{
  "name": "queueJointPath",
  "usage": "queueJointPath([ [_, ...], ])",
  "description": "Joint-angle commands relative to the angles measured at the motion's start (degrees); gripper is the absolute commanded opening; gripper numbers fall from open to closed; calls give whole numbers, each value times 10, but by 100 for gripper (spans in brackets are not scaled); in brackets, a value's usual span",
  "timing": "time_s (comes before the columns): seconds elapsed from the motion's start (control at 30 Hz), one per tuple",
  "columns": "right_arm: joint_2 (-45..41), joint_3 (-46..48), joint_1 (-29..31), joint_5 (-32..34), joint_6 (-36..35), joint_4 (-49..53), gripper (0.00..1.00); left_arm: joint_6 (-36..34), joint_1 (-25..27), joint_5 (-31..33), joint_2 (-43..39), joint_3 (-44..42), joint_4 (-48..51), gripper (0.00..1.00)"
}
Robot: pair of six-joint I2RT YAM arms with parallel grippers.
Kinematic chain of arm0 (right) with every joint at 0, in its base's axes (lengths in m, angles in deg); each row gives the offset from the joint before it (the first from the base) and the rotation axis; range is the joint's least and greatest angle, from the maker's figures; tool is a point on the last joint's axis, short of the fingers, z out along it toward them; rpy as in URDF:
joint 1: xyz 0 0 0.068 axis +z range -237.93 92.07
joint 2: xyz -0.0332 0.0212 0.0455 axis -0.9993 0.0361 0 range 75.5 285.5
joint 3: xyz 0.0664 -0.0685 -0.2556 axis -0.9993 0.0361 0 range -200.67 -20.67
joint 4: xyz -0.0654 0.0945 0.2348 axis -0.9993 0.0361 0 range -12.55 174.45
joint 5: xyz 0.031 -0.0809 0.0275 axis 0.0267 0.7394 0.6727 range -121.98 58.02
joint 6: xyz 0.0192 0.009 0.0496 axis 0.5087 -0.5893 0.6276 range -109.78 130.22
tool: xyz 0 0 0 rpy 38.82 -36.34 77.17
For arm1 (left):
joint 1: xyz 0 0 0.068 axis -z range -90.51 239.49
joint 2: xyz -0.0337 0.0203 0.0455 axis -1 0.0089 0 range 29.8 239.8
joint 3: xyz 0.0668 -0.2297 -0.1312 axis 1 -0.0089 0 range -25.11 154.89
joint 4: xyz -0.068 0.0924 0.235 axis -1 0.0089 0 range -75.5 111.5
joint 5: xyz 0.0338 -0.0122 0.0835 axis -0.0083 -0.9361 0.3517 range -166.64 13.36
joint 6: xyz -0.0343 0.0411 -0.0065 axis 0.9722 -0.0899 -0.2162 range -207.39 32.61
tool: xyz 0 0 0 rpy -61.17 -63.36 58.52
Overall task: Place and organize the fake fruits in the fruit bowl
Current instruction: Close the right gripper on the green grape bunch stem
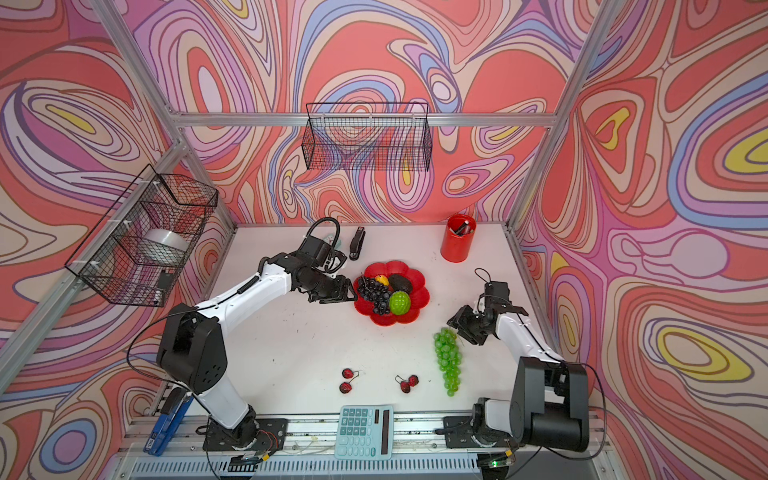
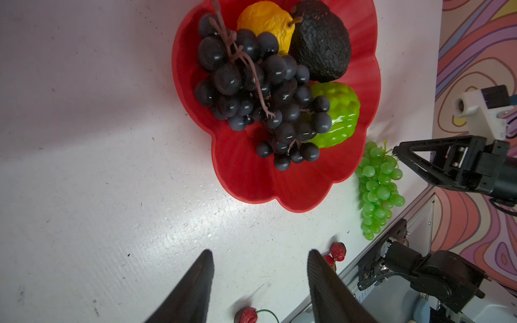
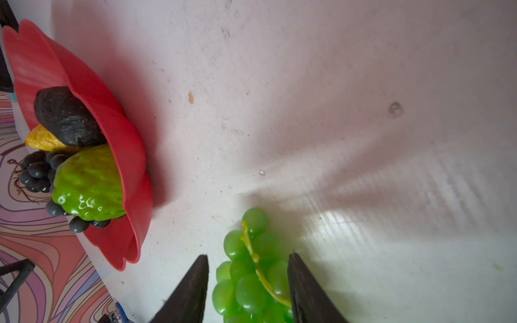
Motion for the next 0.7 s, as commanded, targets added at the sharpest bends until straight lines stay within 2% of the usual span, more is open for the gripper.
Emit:
queueJointPath([
  [0.0, -13, 15, -1, -17, 7, 1, 47, 2, -3, -3, -13, -8, -3, 57],
  [0.1, -14, 20, -1, -26, 11, -3, 43, 4, -4, -3, -17, -12, -4, 57],
  [0.3, -19, 23, -2, -27, 8, 3, 42, 4, -3, -2, -22, -16, -4, 57],
  [0.4, -24, 26, -2, -35, 13, 5, 38, 5, -4, -1, -24, -18, -5, 57],
  [0.67, -43, 43, -13, -38, 15, 19, 38, 6, -4, -1, -25, -19, -5, 57],
])
